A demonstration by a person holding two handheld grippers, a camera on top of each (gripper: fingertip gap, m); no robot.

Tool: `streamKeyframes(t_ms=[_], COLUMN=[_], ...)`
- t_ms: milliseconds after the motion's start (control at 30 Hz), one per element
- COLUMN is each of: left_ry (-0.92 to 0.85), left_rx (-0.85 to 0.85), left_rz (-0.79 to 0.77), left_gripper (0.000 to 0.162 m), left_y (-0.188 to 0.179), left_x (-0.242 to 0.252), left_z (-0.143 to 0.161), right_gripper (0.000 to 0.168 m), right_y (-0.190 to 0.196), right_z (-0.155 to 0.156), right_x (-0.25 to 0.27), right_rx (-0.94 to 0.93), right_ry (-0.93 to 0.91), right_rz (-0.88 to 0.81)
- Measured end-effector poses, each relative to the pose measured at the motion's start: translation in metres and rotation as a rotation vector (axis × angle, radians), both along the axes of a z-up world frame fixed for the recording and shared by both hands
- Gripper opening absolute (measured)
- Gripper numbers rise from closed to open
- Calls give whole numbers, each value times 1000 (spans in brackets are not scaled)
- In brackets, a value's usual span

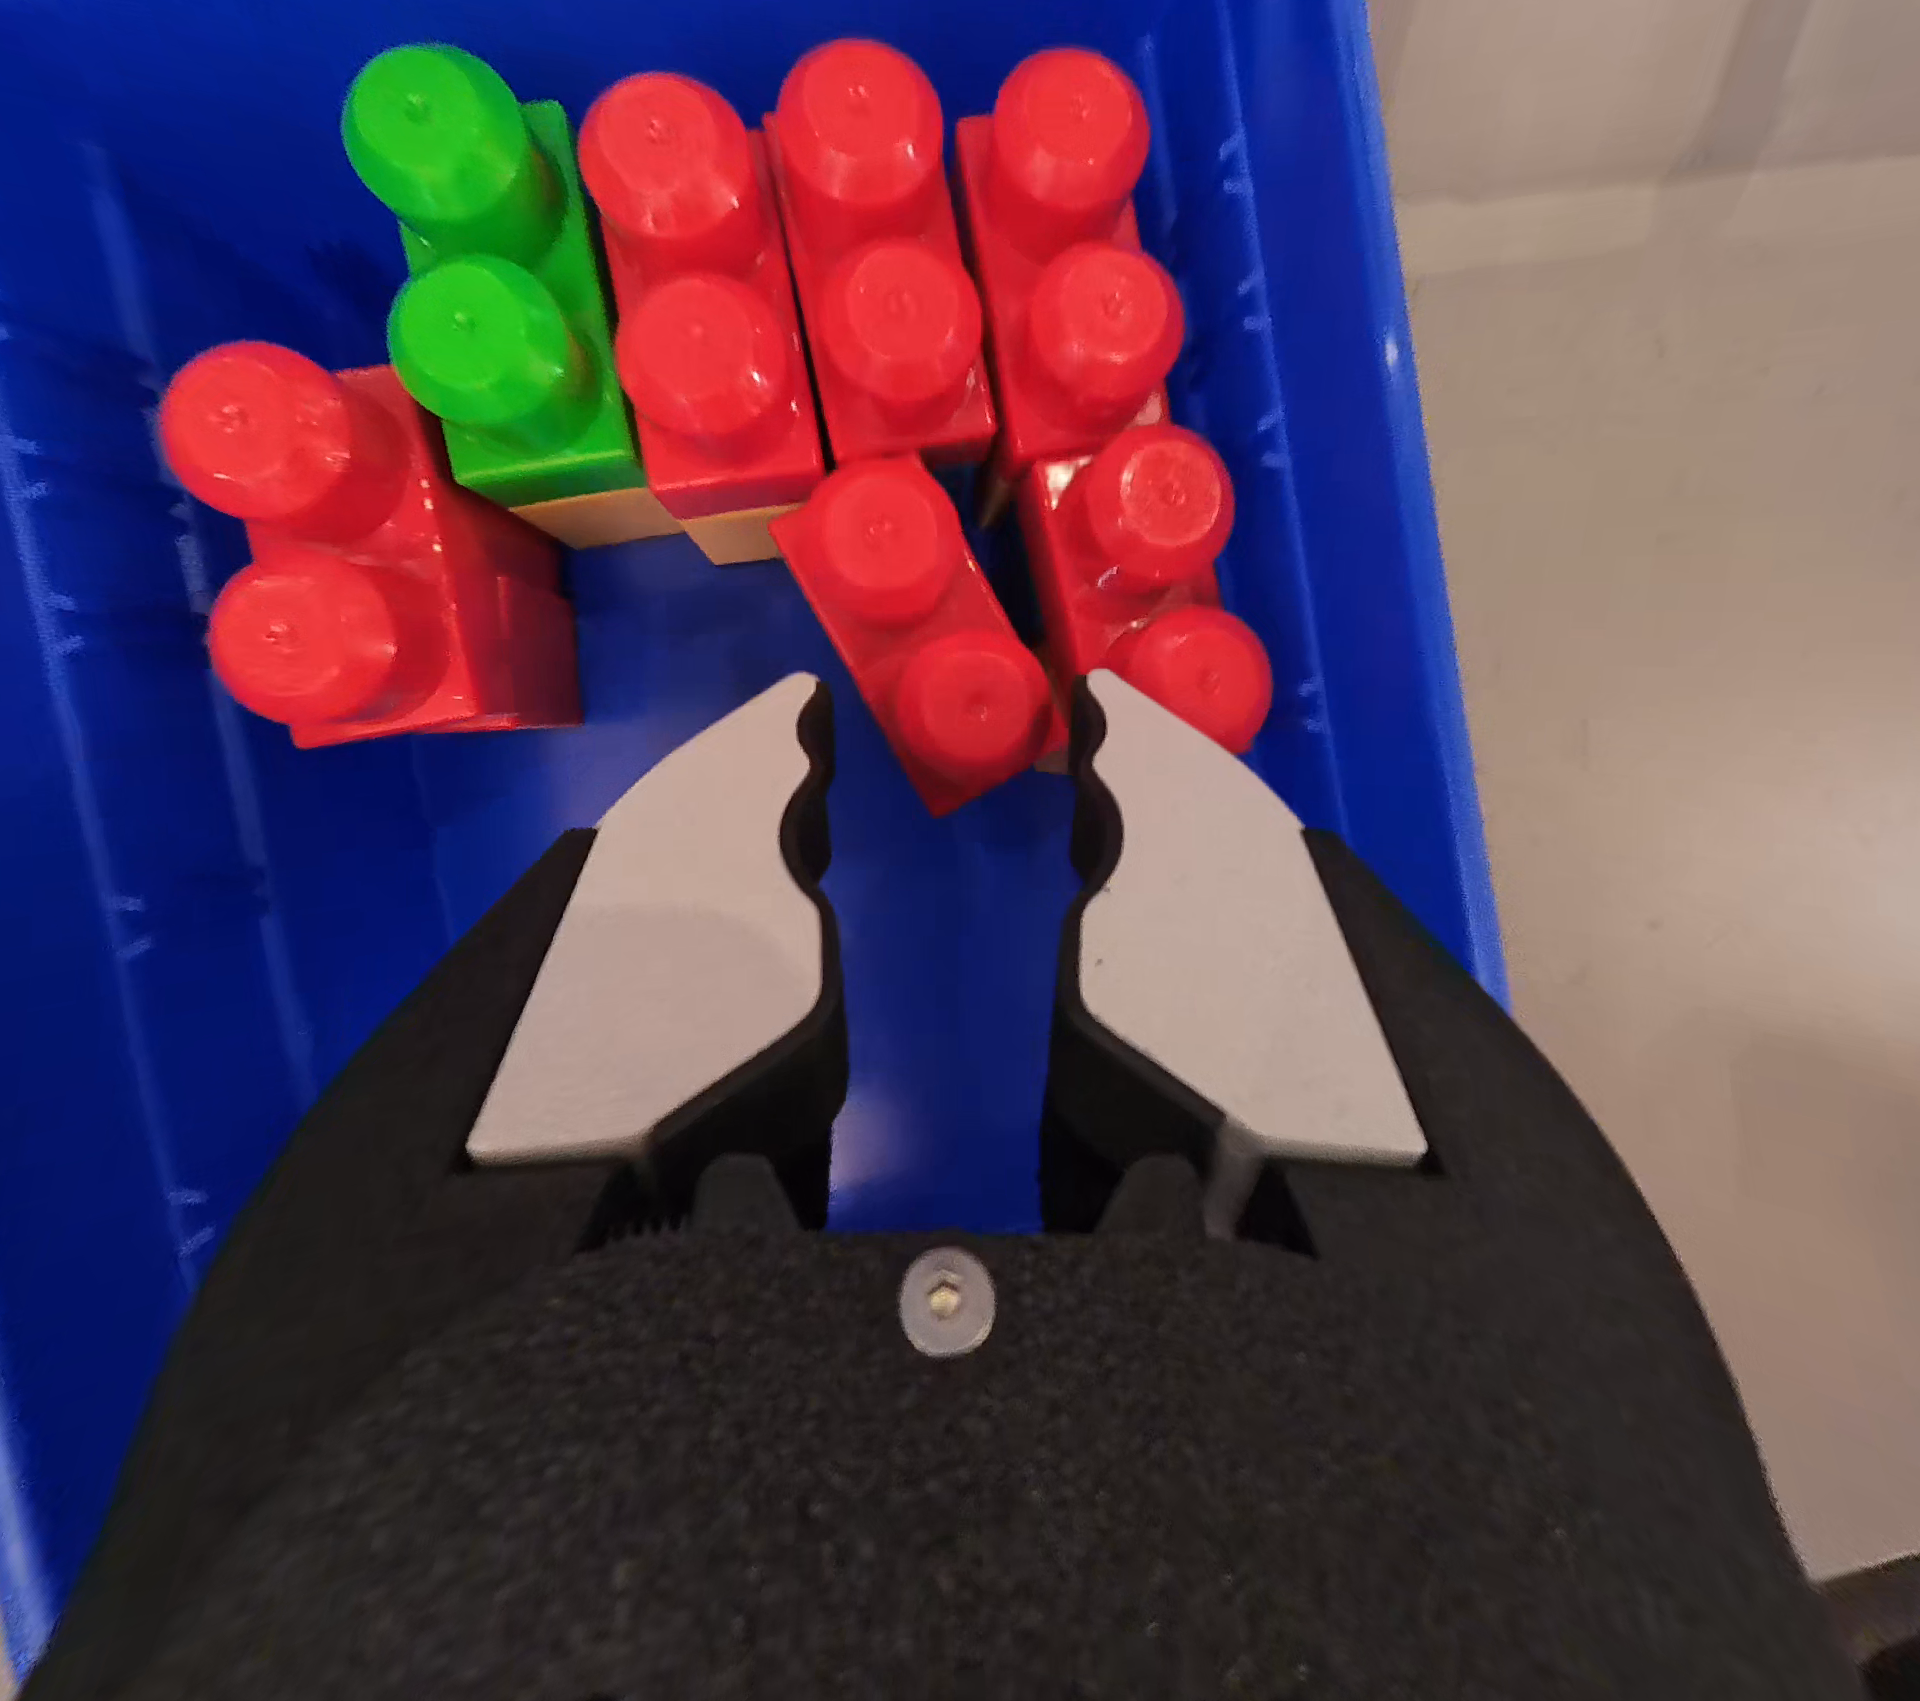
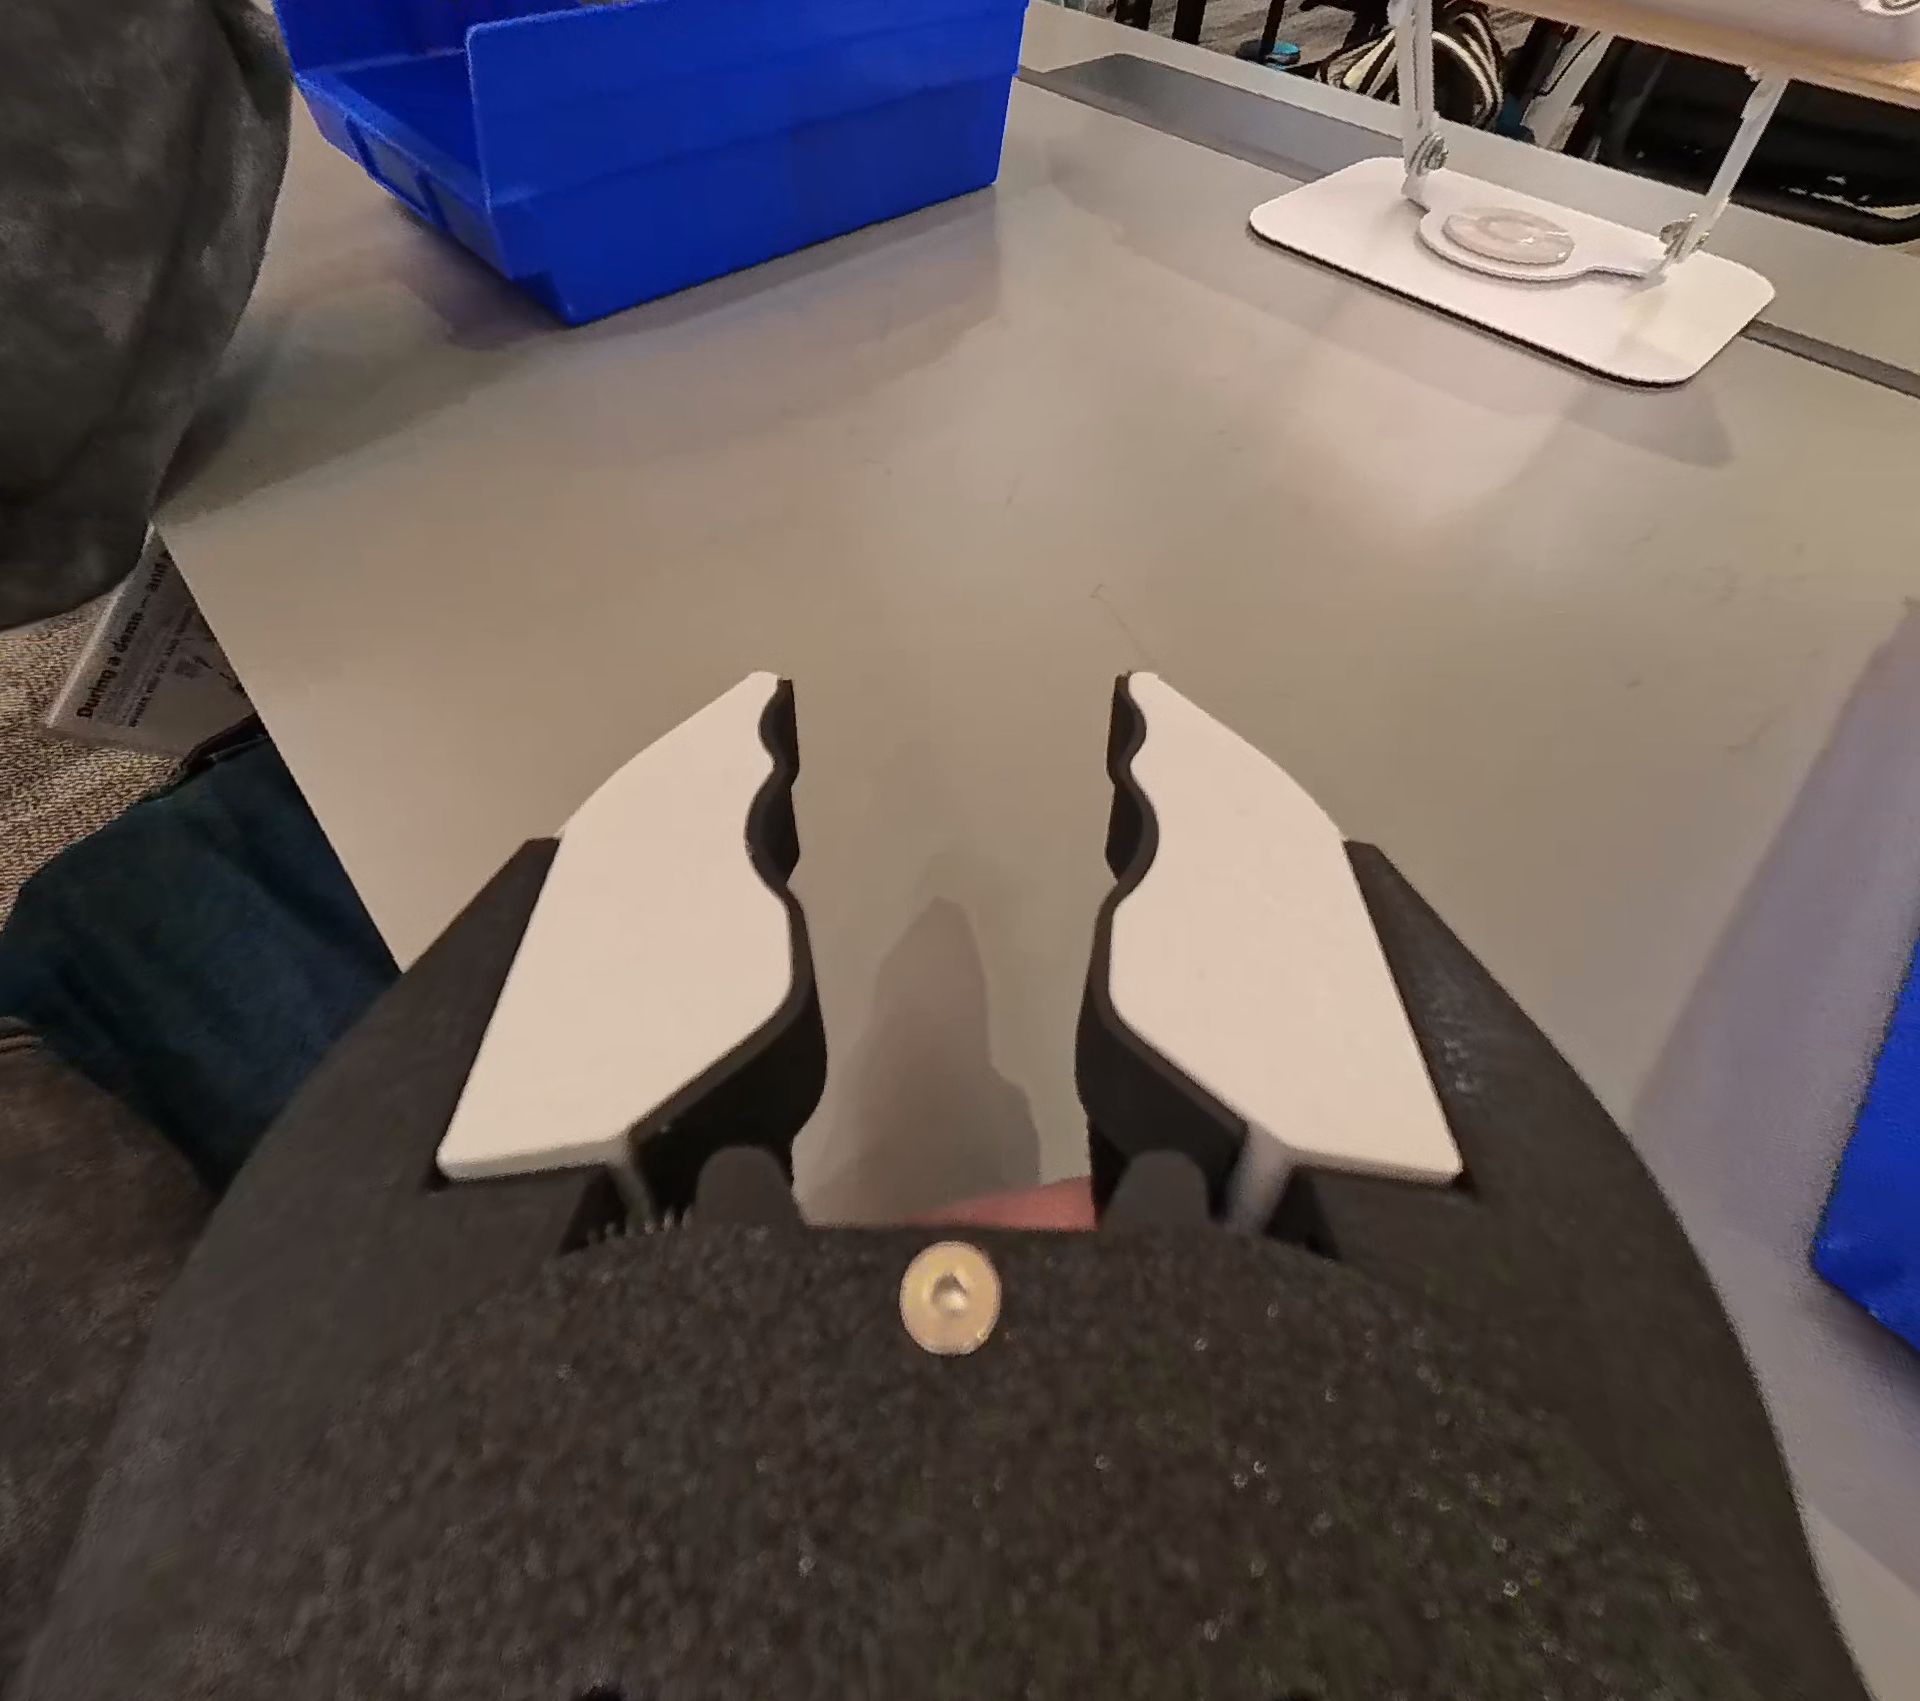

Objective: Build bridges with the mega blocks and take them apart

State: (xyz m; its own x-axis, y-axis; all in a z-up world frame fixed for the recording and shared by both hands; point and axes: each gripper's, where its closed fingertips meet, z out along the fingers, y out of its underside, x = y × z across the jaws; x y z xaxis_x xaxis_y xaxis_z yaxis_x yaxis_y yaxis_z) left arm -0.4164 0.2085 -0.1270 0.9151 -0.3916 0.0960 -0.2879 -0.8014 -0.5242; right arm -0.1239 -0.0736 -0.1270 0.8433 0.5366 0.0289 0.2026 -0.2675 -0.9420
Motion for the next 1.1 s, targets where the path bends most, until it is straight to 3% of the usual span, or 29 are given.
streamKeyframes(t_ms=[267,433,600,700,800,933,1100], left_ry=[9,67,98,-62,-370,-640,-1002], left_rx=[-137,-209,-105,47,178,253,276], left_rz=[110,100,68,10,-119,-331,-667], left_gripper=[45,36,35,35,34,34,34], left_y=[12,11,9,-2,-38,-101,-189], left_x=[-2,-3,-18,-15,13,60,138], left_z=[-13,-24,3,49,99,126,145], right_gripper=[57,56,55,55,55,55,57], right_y=[-1,-2,-2,-2,-1,3,16], right_z=[-2,-3,-2,0,4,8,61], right_x=[-2,0,6,10,15,12,-46], right_rx=[-15,-18,-12,-8,-4,-24,-113], right_ry=[-2,-11,-12,-5,28,111,476], right_rz=[8,9,-5,-14,-21,11,368])
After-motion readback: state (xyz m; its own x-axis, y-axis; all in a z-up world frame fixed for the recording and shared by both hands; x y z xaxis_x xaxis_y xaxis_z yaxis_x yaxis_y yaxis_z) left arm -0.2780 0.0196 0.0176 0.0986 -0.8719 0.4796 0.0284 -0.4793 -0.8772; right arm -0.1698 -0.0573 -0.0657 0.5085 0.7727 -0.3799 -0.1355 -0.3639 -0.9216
